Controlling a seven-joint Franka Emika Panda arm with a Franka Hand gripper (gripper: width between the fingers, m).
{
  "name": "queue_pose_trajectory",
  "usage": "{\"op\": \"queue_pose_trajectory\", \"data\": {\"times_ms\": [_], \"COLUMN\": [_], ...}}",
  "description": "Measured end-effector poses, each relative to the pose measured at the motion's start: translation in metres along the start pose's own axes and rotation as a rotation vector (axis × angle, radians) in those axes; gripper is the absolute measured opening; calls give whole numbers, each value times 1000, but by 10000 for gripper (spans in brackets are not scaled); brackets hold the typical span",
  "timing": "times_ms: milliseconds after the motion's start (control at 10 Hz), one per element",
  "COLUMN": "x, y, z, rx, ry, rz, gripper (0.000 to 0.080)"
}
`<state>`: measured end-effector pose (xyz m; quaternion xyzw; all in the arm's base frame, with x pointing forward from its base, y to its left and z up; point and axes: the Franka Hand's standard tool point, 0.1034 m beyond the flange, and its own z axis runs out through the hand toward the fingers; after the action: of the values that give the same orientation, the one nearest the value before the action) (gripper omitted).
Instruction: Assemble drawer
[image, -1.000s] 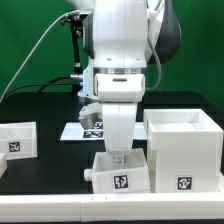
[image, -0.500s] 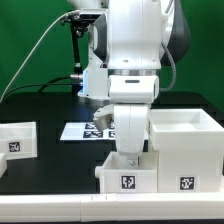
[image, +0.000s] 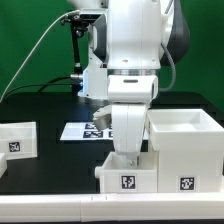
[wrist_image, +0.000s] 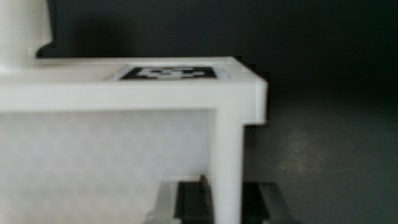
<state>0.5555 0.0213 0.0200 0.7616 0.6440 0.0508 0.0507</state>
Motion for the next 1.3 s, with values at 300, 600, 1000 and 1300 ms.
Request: {"op": "queue_pose_trajectory", "data": {"times_ms": [300,600,1000,1300], "x": [-11,-15,-15,-2], "y": [2,2,3,0], "z": [-2,-1,-1,-1], "rx": [-15,0,6,4], "ry": [-44,-52,-63,-61], "rz": [-176,-169,-161,-43], "gripper": [35,34,34,34]}}
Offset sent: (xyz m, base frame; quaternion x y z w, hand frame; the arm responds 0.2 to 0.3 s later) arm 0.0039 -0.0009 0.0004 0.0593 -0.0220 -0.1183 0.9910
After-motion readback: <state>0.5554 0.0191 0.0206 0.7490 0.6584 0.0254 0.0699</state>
